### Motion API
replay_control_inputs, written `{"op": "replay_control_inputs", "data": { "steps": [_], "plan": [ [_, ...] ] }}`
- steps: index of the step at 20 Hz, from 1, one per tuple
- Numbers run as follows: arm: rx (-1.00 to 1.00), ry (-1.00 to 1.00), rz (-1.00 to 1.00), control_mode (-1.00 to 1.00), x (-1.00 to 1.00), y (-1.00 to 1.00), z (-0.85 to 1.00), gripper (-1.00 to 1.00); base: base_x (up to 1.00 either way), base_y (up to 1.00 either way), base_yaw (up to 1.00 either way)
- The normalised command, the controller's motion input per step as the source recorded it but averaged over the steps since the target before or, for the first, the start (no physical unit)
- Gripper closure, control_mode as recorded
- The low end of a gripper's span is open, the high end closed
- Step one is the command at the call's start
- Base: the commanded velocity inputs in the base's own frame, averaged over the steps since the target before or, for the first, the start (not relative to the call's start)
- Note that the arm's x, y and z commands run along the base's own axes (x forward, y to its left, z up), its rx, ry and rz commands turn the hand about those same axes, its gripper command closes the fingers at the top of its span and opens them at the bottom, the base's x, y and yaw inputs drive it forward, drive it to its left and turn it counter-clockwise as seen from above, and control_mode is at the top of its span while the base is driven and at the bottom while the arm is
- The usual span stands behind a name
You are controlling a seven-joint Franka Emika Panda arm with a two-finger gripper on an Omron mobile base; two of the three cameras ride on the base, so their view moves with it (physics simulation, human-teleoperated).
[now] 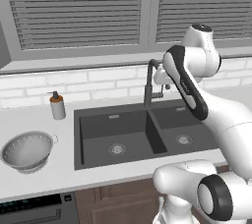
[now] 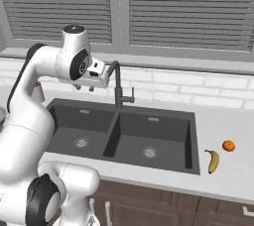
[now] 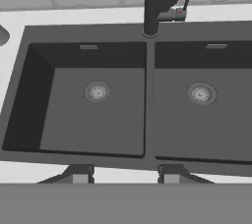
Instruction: Put the colander in the sink, put the tangerine, banana in the colander, and turn on the sink faucet and pour water over the colander.
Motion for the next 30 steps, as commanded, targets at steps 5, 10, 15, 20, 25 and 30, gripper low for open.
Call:
{"op": "replay_control_inputs", "data": {
  "steps": [5, 10, 15, 20, 25, 30],
  "plan": [
    [0.0, -0.05, 0.05, -1.0, -0.42, 0.07, -0.13, -1.0, 0.0, 0.0, 0.0],
    [-0.01, -0.17, 0.11, -1.0, -0.96, 0.3, -0.26, -1.0, 0.0, 0.0, 0.0],
    [-0.07, 0.0, 0.01, -1.0, -0.59, 0.61, -0.17, -1.0, 0.0, 0.0, 0.0],
    [-0.08, 0.3, -0.05, -1.0, -0.06, 0.86, -0.08, -1.0, 0.0, 0.0, 0.0],
    [-0.08, 0.43, -0.07, -1.0, 0.18, 0.92, -0.07, -1.0, 0.0, 0.0, 0.0],
    [-0.01, 0.42, 0.0, -1.0, 0.38, 0.76, -0.12, -1.0, 0.0, 0.0, 0.0]
  ]
}}
